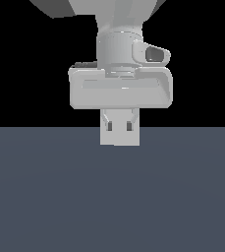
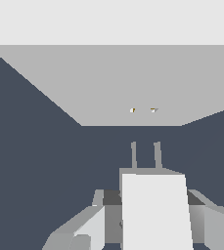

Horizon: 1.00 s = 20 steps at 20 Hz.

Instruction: Plug the charger into the wall socket.

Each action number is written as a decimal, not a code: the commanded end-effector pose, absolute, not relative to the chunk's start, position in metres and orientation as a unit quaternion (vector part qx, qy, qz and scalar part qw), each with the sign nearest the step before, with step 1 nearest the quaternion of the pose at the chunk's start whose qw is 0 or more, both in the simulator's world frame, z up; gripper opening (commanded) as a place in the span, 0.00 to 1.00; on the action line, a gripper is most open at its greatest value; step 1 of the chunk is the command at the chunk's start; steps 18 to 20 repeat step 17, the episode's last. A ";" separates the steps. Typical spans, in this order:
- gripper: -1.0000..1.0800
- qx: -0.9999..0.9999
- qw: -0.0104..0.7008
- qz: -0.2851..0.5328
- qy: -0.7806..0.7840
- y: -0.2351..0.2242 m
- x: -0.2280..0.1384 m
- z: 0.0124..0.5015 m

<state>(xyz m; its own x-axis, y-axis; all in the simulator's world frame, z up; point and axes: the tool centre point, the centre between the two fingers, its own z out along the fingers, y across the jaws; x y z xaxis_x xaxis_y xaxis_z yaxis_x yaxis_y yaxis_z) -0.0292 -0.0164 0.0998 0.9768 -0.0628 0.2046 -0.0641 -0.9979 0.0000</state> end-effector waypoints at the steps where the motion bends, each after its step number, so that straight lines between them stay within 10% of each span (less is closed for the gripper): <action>1: 0.00 0.994 0.003 0.103 -0.032 -0.017 -0.021 0.100; 20: 0.00 0.994 0.003 0.103 -0.032 -0.019 0.007 0.100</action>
